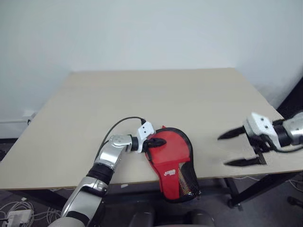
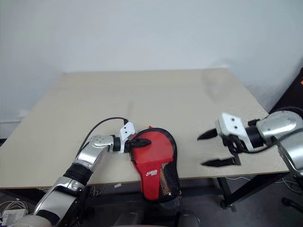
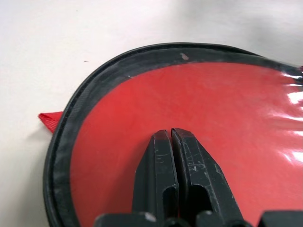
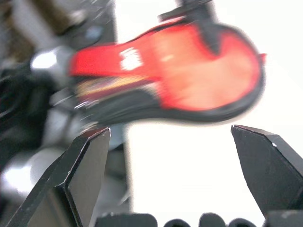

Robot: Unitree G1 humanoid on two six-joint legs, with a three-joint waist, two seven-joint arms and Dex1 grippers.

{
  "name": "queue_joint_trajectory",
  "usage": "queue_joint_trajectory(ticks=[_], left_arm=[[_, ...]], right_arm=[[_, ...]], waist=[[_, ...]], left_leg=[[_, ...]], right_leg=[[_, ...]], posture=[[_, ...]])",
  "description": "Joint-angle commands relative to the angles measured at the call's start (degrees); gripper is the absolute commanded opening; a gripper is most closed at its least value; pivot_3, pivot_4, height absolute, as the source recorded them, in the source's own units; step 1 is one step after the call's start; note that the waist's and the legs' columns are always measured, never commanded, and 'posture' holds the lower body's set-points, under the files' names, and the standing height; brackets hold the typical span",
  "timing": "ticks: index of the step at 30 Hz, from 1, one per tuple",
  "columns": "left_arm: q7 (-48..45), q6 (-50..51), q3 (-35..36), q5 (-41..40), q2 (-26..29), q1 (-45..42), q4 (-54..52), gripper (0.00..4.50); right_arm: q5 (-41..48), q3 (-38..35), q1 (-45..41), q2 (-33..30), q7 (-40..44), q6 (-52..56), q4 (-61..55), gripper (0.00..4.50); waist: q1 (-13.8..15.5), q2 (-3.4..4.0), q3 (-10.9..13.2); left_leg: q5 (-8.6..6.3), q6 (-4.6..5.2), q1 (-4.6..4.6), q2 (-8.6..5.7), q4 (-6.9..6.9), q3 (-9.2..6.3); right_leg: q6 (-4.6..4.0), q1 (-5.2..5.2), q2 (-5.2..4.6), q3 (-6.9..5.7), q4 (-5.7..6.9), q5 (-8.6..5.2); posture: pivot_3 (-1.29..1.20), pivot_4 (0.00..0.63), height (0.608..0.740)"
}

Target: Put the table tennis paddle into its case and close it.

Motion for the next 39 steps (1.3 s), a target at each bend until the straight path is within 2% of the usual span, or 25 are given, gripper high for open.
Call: queue_joint_trajectory(ticks=[1,4,7,15,18,24,29,33,39], left_arm=[[1.5,3.9,-0.1,2.4,1.5,3.5,1.5,0.00],[0.7,6.1,1.2,0.8,2.5,5.0,-3.3,0.00],[-1.1,11.6,3.2,-2.6,4.2,6.9,-11.1,0.63],[1.6,22.6,12.0,-11.3,7.9,10.8,-28.7,3.42],[5.8,22.1,16.1,-12.1,7.9,12.3,-32.5,4.44],[7.5,25.0,21.3,-16.0,9.9,16.4,-38.1,4.48],[9.0,26.2,22.8,-17.3,10.6,17.7,-39.6,4.48],[9.5,26.4,22.9,-17.5,10.8,17.9,-39.8,4.50],[9.6,25.6,22.5,-16.7,11.1,18.1,-38.5,4.50]], right_arm=[[-3.3,0.8,-4.3,4.2,-6.2,1.2,5.6,4.49],[-5.3,1.3,-6.6,9.3,-12.5,3.3,8.7,4.49],[-7.0,2.3,-8.0,14.2,-18.4,6.4,11.4,4.50],[-7.5,3.3,-10.2,24.5,-26.5,12.3,14.7,4.50],[-8.3,3.8,-10.0,28.1,-29.6,13.9,16.0,4.50],[-9.9,5.5,-8.6,34.1,-34.0,13.5,20.5,4.50],[-11.6,6.2,-7.9,39.3,-35.6,9.2,29.4,4.50],[-11.7,4.9,-8.9,41.5,-37.1,7.3,32.8,3.60],[-10.0,2.1,-11.2,43.2,-36.8,7.6,34.7,1.59]], waist=[[-0.1,0.03,0.0],[-0.1,0.05,-0.1],[-0.2,0.03,0.0],[-0.1,-0.02,0.7],[-0.1,-0.05,0.7],[-0.1,-0.05,0.7],[-0.1,-0.08,0.8],[-0.5,-0.10,0.7],[-0.7,-0.10,0.8]], left_leg=[[0.00,0.00,0.00,0.00,0.00,0.00],[0.00,-0.01,-0.04,0.00,0.00,0.06],[-0.04,-0.10,-0.11,0.04,-0.02,0.11],[-0.06,-0.15,-0.27,0.07,0.14,0.17],[-0.06,-0.16,-0.30,0.07,0.18,0.17],[0.12,-0.50,-0.33,0.05,0.10,0.41],[0.14,-0.49,-0.28,0.05,0.13,0.56],[0.14,-0.50,-0.13,0.05,0.11,0.64],[0.16,-0.53,-0.14,0.06,0.06,0.72]], right_leg=[[0.04,0.00,0.00,0.00,0.00,0.03],[0.02,-0.09,0.00,0.01,0.03,0.11],[0.01,-0.21,0.06,0.03,0.05,0.12],[-0.08,-0.29,0.12,0.03,0.05,0.16],[-0.09,-0.30,0.12,0.05,0.04,0.17],[-0.07,-0.35,0.24,0.10,0.05,0.18],[-0.08,-0.33,0.33,0.15,0.06,0.18],[-0.08,-0.29,0.38,0.28,0.09,0.19],[-0.07,-0.33,0.41,0.34,0.11,0.19]], posture=[[0.00,0.000,0.706],[0.00,0.000,0.706],[0.00,0.000,0.706],[0.00,0.000,0.706],[0.00,0.000,0.706],[0.00,0.000,0.706],[0.00,0.000,0.706],[0.00,0.000,0.706],[0.00,0.000,0.706]])
